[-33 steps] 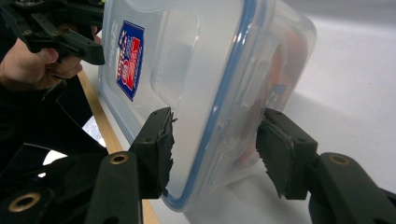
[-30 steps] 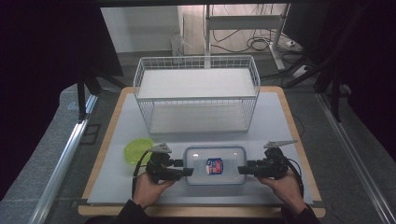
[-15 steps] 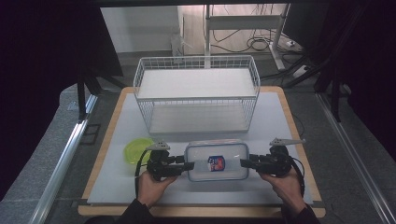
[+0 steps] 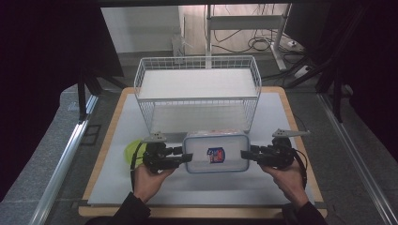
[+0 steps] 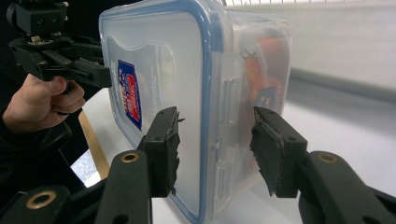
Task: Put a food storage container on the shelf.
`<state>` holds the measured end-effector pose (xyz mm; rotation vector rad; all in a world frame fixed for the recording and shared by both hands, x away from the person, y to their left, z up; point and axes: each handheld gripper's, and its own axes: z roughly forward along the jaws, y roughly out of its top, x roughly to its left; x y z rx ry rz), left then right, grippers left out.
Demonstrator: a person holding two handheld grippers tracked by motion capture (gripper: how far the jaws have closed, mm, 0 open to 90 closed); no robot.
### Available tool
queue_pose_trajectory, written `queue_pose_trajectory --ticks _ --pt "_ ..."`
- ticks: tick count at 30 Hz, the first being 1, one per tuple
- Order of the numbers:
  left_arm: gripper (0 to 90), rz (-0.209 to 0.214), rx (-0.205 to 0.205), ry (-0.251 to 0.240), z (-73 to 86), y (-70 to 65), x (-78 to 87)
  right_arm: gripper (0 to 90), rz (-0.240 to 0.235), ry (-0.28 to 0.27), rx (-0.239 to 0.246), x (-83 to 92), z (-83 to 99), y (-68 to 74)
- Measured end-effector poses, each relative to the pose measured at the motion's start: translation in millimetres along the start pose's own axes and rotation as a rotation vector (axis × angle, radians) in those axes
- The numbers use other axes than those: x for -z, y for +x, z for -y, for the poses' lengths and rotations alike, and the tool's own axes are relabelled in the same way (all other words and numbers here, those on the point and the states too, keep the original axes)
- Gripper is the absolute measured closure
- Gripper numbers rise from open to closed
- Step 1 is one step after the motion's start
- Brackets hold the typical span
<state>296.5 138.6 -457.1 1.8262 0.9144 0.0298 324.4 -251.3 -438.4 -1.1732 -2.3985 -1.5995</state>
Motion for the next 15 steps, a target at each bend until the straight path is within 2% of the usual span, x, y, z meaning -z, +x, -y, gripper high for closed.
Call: queue_pose_trajectory --ticks 9,15 --pt "50.4 -0.023 -0.043 -0.030 -32.0 -2.9 14.2 53.1 -0.004 -0.046 0.044 6.1 -31.2 6.1" --pt "50.4 -0.031 -0.048 -0.043 -47.7 0.3 23.4 53.1 -0.007 -0.066 0.064 5.4 -50.1 9.4"
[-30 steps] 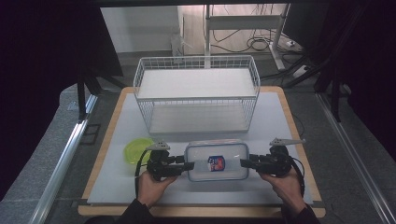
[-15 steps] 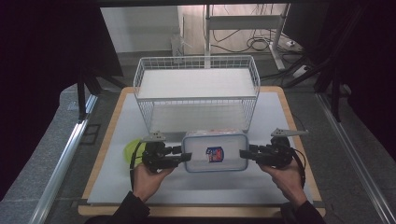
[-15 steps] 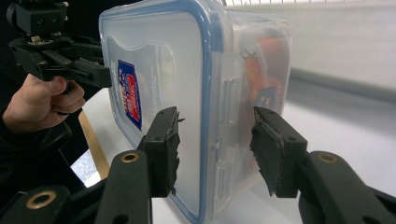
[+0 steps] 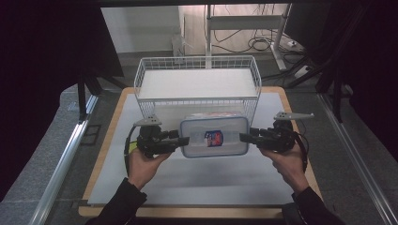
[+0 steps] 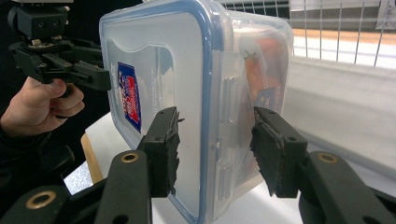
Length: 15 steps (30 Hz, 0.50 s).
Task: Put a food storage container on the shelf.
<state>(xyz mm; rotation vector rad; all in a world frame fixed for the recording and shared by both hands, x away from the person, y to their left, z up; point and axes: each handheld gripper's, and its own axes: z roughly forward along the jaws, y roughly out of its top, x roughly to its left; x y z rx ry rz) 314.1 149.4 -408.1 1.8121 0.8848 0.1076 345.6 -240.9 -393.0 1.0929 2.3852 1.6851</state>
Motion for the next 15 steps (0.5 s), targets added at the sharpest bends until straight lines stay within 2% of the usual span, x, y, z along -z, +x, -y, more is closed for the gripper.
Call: queue_pose_trajectory --ticks 6,15 --pt "50.4 -0.008 -0.003 -0.007 -13.6 3.6 8.6 53.1 -0.003 -0.013 0.020 -4.3 -19.0 3.0" --pt "50.4 -0.023 -0.020 -0.024 -45.9 12.3 28.2 53.0 -0.004 -0.046 0.046 -10.1 -52.2 10.5"
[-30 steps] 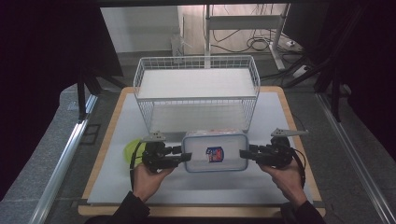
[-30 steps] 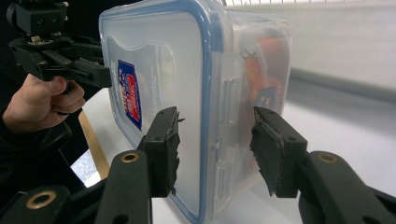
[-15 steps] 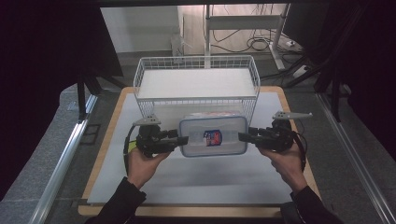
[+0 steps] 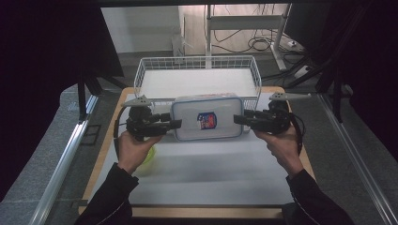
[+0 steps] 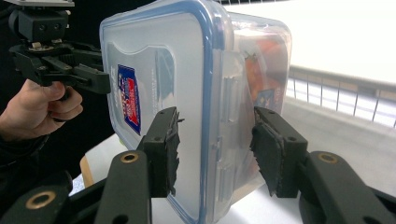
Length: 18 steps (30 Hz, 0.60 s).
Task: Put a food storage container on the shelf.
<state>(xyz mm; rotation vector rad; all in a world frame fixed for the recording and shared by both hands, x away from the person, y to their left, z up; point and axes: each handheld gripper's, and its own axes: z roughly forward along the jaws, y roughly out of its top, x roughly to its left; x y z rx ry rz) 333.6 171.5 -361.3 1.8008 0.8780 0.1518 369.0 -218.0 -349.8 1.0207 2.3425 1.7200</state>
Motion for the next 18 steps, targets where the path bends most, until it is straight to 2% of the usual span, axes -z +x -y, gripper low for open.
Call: queue_pose_trajectory --ticks 11,13,15,18 --pt "50.4 -0.004 -0.005 -0.012 -37.3 17.5 13.5 52.9 0.002 -0.012 0.020 -10.4 -43.4 1.5" --pt "50.4 -0.005 -0.006 -0.010 -40.8 19.5 13.9 52.9 0.002 -0.010 0.016 -11.6 -47.0 0.8" --pt "50.3 -0.009 -0.004 -0.005 -52.0 25.8 14.3 52.8 0.000 -0.010 0.013 -15.8 -56.8 -3.3" --pt "50.3 -0.014 0.001 -0.001 -59.1 29.3 13.6 52.8 -0.003 -0.011 0.007 -18.3 -63.3 -7.1"
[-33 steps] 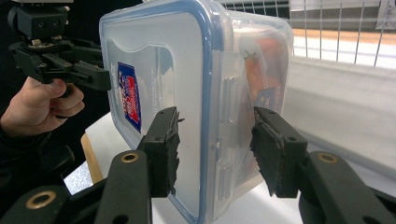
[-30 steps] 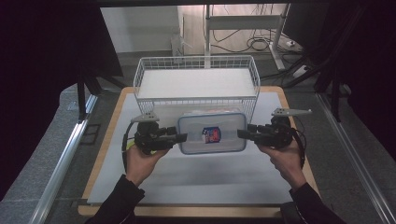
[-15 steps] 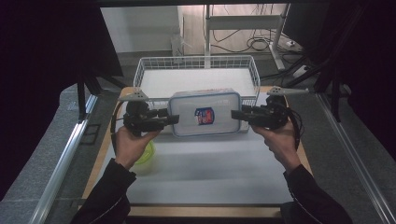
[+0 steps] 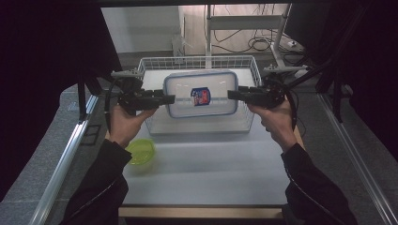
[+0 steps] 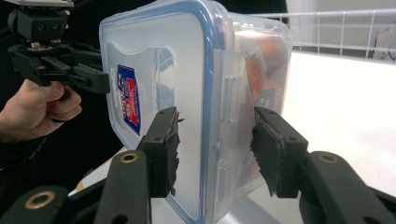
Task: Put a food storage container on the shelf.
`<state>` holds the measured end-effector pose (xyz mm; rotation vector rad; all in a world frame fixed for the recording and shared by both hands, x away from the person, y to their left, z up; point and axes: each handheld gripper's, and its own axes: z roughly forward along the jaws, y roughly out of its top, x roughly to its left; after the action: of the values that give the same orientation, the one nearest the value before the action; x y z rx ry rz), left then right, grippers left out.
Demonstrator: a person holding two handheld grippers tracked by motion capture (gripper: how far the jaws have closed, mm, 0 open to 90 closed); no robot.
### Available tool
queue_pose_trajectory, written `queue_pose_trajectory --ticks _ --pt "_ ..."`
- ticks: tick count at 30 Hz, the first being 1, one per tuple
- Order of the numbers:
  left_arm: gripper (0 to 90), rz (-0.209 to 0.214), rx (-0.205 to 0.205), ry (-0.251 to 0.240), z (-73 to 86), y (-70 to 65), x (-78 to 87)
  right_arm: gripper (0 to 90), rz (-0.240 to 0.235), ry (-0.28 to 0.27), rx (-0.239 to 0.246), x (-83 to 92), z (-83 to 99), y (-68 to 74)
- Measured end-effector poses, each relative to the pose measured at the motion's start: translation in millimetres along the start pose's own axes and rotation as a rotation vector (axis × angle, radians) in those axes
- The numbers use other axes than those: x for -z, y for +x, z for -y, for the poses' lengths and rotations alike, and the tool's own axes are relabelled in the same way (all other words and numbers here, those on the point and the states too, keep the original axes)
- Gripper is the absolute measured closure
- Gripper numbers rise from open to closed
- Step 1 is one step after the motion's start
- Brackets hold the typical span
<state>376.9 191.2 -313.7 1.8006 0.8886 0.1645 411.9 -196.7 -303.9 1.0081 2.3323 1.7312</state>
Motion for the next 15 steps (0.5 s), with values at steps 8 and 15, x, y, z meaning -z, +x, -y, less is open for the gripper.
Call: queue_pose_trajectory --ticks 8,15 --pt "50.1 -0.003 0.013 0.006 -26.0 17.5 -8.3 52.5 0.002 -0.013 -0.021 -10.1 -21.4 -19.1" --pt "49.9 -0.014 0.004 0.009 -39.1 28.7 -10.4 52.5 -0.006 -0.023 -0.039 -19.3 -29.6 -30.4"
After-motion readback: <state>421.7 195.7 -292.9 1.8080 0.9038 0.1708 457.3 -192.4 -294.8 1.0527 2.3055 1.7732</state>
